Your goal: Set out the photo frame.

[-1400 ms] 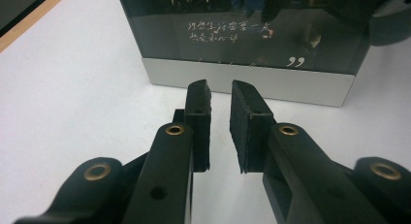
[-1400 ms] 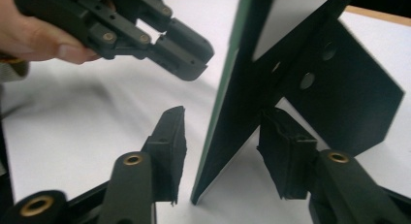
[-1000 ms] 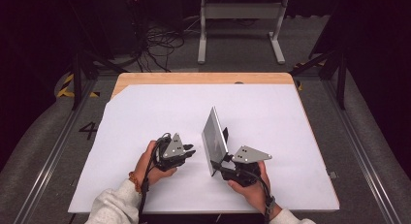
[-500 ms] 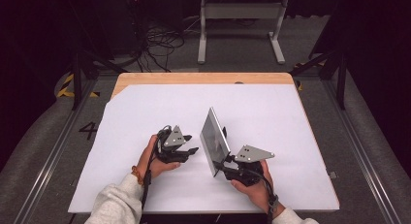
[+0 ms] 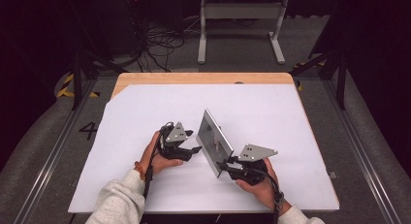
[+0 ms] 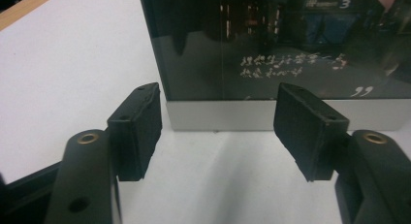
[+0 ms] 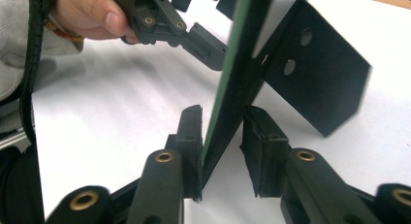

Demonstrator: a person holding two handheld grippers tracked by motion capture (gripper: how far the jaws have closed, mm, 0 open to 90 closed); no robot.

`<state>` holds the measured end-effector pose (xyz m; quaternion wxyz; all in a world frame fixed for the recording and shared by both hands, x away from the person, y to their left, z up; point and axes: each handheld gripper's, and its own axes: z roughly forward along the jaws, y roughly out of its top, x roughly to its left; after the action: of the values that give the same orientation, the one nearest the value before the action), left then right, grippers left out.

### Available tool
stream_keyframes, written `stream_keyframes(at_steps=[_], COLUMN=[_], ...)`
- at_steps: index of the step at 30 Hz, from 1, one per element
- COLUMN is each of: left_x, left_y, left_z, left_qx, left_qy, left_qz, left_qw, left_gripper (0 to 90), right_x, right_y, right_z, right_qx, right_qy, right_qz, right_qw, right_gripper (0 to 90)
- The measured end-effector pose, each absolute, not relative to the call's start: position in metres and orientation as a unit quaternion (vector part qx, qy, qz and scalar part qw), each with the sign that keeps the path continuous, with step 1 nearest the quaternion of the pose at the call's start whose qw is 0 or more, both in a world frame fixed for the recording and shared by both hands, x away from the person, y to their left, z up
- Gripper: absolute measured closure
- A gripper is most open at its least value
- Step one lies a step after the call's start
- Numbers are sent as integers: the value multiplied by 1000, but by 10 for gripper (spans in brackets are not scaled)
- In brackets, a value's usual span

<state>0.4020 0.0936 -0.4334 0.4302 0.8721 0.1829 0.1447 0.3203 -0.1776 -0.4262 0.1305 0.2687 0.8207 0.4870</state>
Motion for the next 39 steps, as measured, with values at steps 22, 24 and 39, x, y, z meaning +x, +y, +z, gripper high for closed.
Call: stream_keyframes(at_steps=[22,24,39], left_x=[415,416,418], left_y=[80,81,76], left_z=[-436,-436,-439], left_qx=[869,868,873], left_qy=[190,191,172], left_qz=[124,123,101], left_qw=[440,442,445], left_gripper=[273,262,194], right_x=[320,320,318], right_y=[-186,-187,-187], right_z=[-425,-425,-424], right_qx=[267,266,267], right_qy=[824,825,826], right_qz=[484,483,478], right_qw=[122,122,132], right_gripper=[740,743,745])
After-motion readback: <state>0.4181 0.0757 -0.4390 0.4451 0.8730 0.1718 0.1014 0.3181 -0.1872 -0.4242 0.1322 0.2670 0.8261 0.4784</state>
